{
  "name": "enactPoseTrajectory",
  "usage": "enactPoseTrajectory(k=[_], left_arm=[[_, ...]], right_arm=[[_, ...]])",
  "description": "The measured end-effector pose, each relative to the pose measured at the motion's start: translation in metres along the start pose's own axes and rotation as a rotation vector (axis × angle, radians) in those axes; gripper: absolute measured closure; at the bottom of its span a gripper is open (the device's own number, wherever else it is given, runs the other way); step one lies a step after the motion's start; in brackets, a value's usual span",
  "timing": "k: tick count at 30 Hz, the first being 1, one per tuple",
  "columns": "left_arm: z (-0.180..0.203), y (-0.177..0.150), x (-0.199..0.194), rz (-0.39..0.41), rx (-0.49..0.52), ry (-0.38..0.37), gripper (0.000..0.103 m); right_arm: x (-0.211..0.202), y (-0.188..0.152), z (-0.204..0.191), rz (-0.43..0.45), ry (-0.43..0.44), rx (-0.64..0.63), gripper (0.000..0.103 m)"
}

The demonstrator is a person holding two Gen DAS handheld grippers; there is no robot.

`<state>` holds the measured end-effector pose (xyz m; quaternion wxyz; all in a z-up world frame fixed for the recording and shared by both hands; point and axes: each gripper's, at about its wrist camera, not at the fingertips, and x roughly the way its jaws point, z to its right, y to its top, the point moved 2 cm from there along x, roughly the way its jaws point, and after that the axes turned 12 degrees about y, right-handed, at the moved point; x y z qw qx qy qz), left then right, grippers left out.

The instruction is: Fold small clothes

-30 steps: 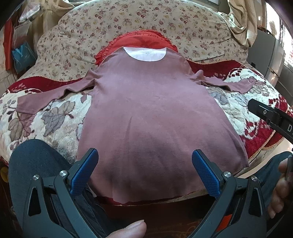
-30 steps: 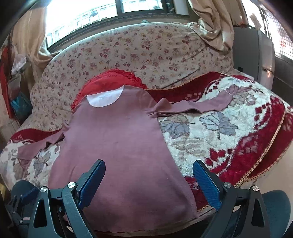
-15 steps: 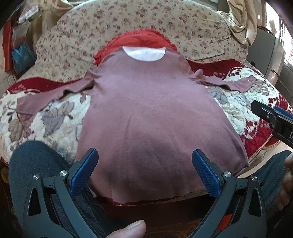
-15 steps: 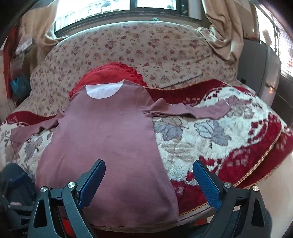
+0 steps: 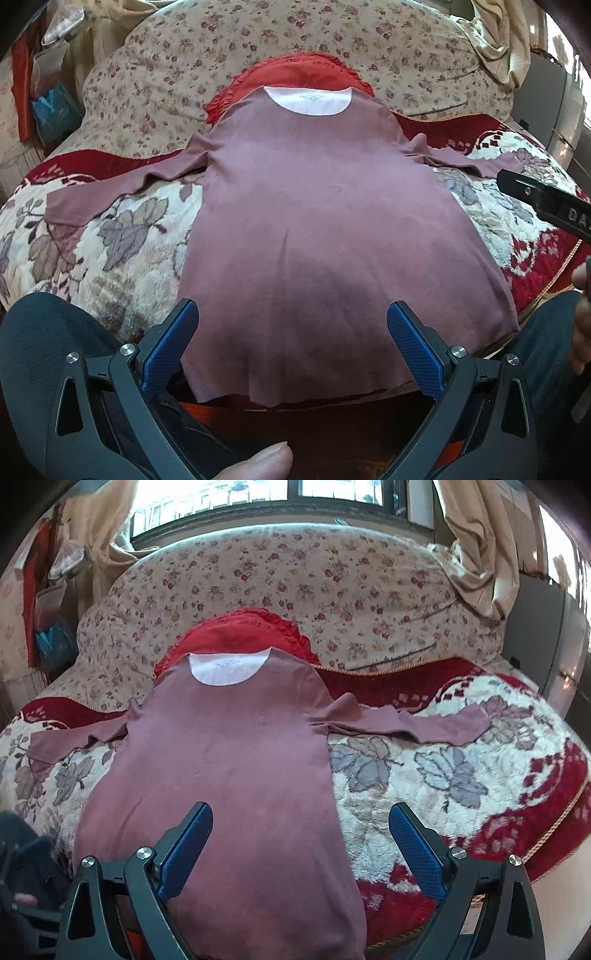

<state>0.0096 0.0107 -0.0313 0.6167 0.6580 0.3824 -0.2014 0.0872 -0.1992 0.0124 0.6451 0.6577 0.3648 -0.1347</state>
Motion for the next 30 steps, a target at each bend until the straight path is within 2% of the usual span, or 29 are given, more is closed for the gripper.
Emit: enactPoseTrajectory(k=[6,9,13,17,20,24,30], left_arm=[[0.003,0.004,0.0,-0.023,0.014,0.003,0.001],[0.008,0.008,-0.012,0.004,0.027,0.017,0.001],[0.019,0.014,-0.027,-0.029,0.018,-0.014,0.001],[0.032,0.017,-0.04,0.004,0.053,-0.057,0.001],[0.035,0.022,-0.027,-0.026,0.065,-0.049,0.001],[0.03,0.034,-0.006,-0.091,0.038,-0.055,0.001],[0.028,0.052,0.021,-0.086,0.034,-0.051,0.001]], right_arm=[[0.007,0.007,-0.003,0.013,0.053,0.002,0.008],[0.002,0.011,-0.004,0.046,0.076,-0.009,0.008],[-0.008,0.013,0.005,0.061,0.098,0.004,0.008],[-0.017,0.011,0.014,0.055,0.08,-0.004,0.008],[-0.021,0.006,0.024,0.052,0.036,-0.01,0.008],[-0.02,0.003,0.036,0.044,0.023,0.031,0.008],[-0.001,0.009,0.03,0.036,0.008,0.015,0.008]])
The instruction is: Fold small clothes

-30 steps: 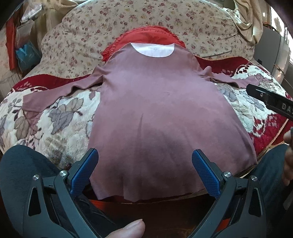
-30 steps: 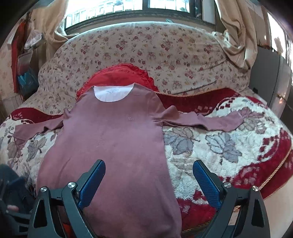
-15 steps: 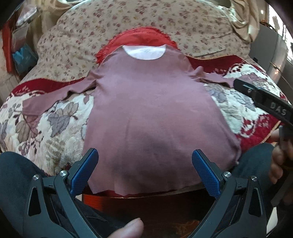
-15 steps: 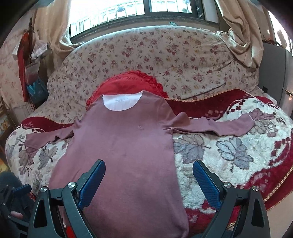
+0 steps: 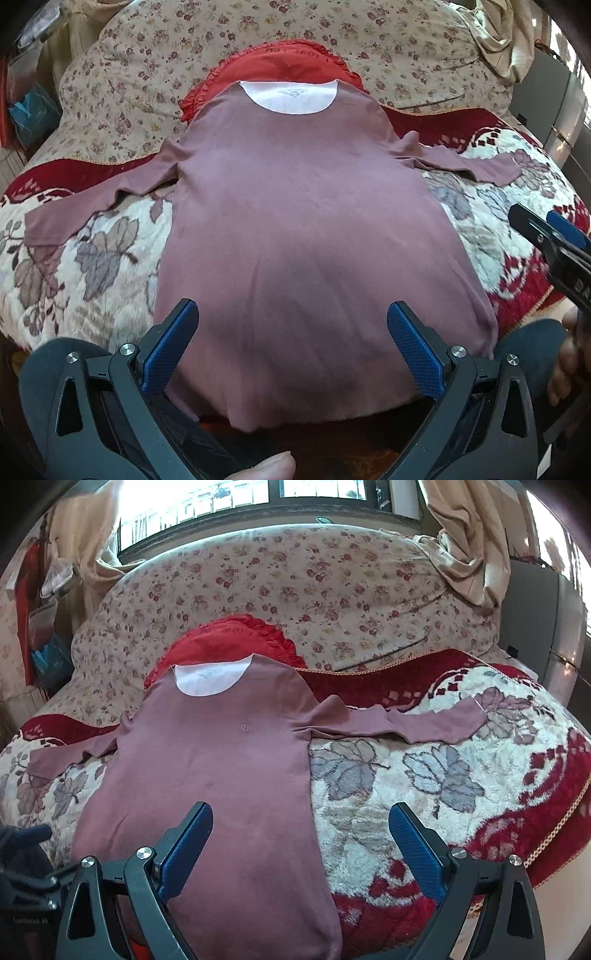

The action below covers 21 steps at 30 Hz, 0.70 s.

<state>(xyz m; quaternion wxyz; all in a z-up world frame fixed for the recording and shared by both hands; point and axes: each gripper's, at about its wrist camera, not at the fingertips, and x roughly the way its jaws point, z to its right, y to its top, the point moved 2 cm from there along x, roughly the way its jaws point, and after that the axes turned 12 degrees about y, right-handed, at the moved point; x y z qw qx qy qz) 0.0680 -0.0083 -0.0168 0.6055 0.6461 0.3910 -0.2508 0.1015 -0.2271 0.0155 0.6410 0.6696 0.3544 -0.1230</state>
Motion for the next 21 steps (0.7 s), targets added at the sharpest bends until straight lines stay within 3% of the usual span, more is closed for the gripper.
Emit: enactPoseTrajectory(k=[10,15,21], left_arm=[[-0.017,0.025,0.057,-0.045,-0.023,-0.013,0.001],[-0.033,0.033,0.072,-0.04,-0.051,0.028,0.001],[-0.047,0.035,0.089,-0.069,-0.093,0.061,0.001]], right_arm=[[0.032,0.021,-0.029,0.028,0.011,-0.146,0.008],[0.07,0.035,-0.037,0.021,0.039,-0.235,0.008],[0.108,0.04,-0.022,0.01,0.008,-0.221,0.008]])
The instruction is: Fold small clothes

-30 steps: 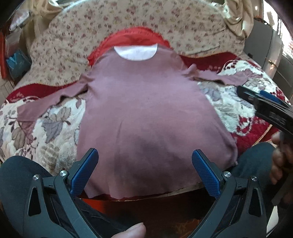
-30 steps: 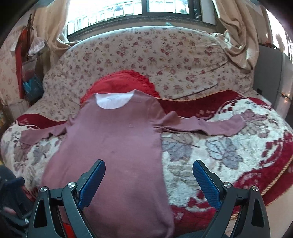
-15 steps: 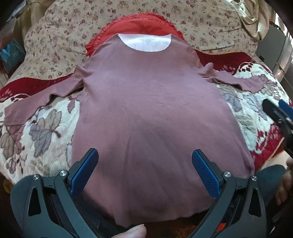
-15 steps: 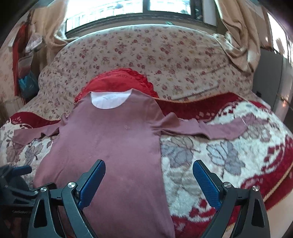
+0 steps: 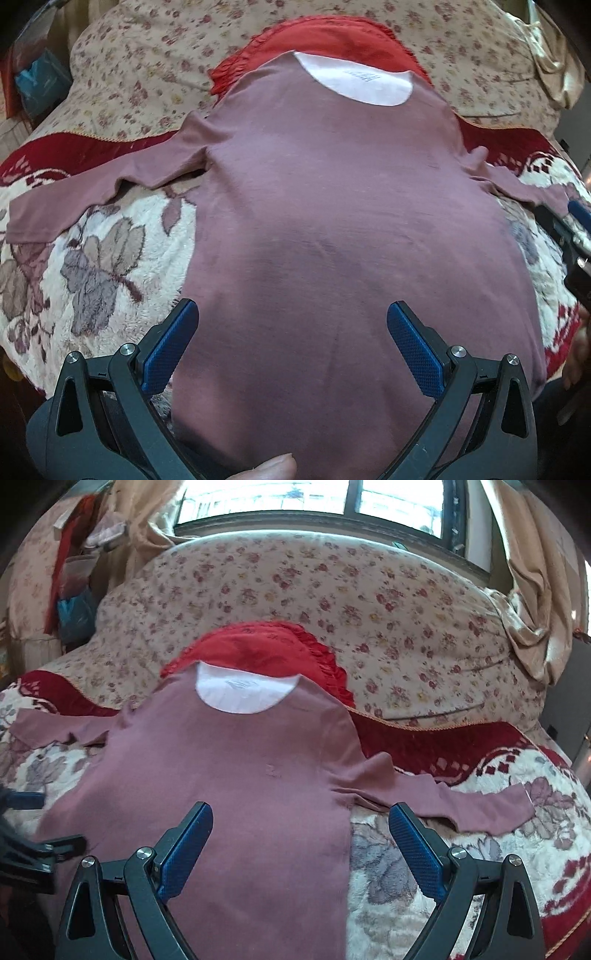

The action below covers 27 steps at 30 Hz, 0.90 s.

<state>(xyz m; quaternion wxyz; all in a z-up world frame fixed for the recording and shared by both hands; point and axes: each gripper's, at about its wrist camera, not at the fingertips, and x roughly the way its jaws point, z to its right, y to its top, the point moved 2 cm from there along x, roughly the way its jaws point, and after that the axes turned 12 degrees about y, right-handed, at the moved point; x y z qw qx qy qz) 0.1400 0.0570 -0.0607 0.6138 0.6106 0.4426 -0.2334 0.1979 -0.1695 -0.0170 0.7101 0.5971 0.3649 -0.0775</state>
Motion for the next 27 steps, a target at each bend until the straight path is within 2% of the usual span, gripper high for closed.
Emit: enactPoseTrajectory(k=[2,10,16,19,22,25,27], left_arm=[[0.001,0.001,0.004,-0.006,-0.001,0.011,0.001],[0.012,-0.001,0.009,-0.013,0.033,0.031,0.001],[0.014,0.001,0.015,-0.014,0.036,0.043,0.001],[0.02,0.017,0.022,-0.009,0.005,0.027,0.001],[0.039,0.049,0.036,0.053,-0.002,-0.016,0.001],[0.059,0.07,0.062,0.091,0.029,0.046,0.001],[0.069,0.07,0.075,0.117,0.076,0.104,0.001]], right_arm=[[0.007,-0.004,0.007,-0.033,-0.018,0.028,0.008],[0.01,-0.009,0.023,-0.042,-0.018,0.099,0.008],[0.01,-0.011,0.017,-0.047,-0.014,0.082,0.008],[0.011,-0.011,0.017,-0.045,-0.019,0.082,0.008],[0.011,-0.012,0.018,-0.053,-0.049,0.085,0.008],[0.012,-0.013,0.022,-0.063,-0.051,0.108,0.008],[0.011,-0.013,0.026,-0.064,-0.053,0.121,0.008]])
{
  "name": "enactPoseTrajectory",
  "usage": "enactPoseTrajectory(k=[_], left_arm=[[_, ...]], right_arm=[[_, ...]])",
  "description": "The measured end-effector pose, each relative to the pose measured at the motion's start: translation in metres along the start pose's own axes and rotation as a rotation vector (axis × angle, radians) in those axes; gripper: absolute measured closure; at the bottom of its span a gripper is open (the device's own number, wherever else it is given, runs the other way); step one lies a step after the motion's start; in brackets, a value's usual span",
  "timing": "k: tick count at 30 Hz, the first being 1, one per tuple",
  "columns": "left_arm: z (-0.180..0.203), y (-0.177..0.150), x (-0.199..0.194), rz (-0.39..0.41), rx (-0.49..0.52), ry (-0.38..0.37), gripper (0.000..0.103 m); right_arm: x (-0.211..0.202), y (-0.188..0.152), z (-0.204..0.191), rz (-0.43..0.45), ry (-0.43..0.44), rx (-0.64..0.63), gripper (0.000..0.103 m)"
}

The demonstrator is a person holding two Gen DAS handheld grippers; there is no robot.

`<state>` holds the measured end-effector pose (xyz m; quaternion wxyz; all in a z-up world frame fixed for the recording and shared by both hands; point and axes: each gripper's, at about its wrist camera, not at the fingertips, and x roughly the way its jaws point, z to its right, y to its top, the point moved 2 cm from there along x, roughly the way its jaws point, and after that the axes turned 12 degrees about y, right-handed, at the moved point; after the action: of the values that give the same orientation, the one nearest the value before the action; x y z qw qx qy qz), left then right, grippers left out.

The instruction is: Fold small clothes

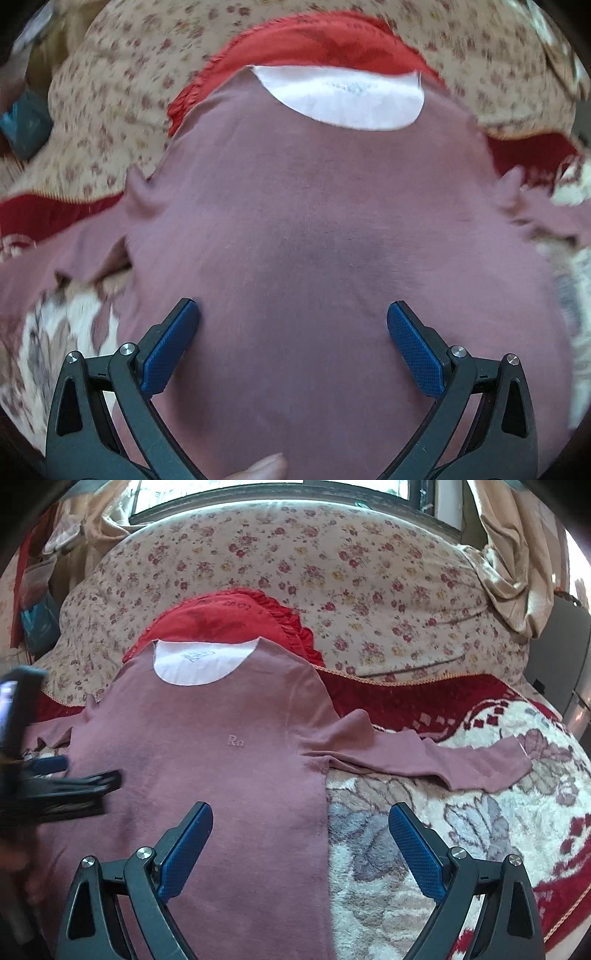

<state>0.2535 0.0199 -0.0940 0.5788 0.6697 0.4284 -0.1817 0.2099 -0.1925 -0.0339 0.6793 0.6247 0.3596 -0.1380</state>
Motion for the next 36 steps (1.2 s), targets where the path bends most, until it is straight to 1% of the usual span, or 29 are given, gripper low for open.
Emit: enactPoseTrajectory(k=[1,2,4,7,11,15,20,23,27,29,32,36], left_arm=[[0.004,-0.004,0.001,0.019,0.029,0.03,0.001],[0.006,-0.006,-0.001,0.045,0.038,0.04,0.001],[0.007,-0.011,-0.003,0.062,0.043,0.04,0.0],[0.004,-0.012,-0.002,0.061,0.037,0.031,0.0],[0.007,-0.011,-0.002,0.067,0.048,0.05,0.0],[0.01,-0.012,-0.003,0.066,0.047,0.049,0.0],[0.009,-0.012,-0.003,0.066,0.046,0.048,0.0],[0.009,-0.012,-0.002,0.066,0.046,0.048,0.0],[0.009,-0.012,-0.002,0.066,0.046,0.047,0.0],[0.009,-0.012,-0.002,0.066,0.046,0.047,0.0],[0.009,-0.012,-0.003,0.066,0.046,0.047,0.0],[0.009,-0.012,-0.003,0.066,0.046,0.047,0.0]], right_arm=[[0.0,0.0,0.001,0.0,0.0,0.005,0.008],[0.0,0.0,0.003,0.002,0.002,0.009,0.008],[-0.001,0.001,0.005,0.005,0.009,0.019,0.008],[0.002,0.001,0.005,-0.003,0.016,0.027,0.008],[0.002,-0.001,0.006,-0.012,-0.009,0.022,0.008],[0.006,-0.005,0.013,-0.034,-0.024,0.046,0.008],[0.009,-0.01,0.023,-0.083,0.019,0.09,0.008],[0.005,-0.016,0.034,-0.113,0.056,0.157,0.008],[0.007,-0.021,0.043,-0.145,0.07,0.215,0.008],[0.011,-0.023,0.04,-0.17,0.072,0.209,0.008],[0.019,-0.024,0.028,-0.203,0.071,0.155,0.008],[0.023,-0.025,0.016,-0.2,0.084,0.114,0.01]])
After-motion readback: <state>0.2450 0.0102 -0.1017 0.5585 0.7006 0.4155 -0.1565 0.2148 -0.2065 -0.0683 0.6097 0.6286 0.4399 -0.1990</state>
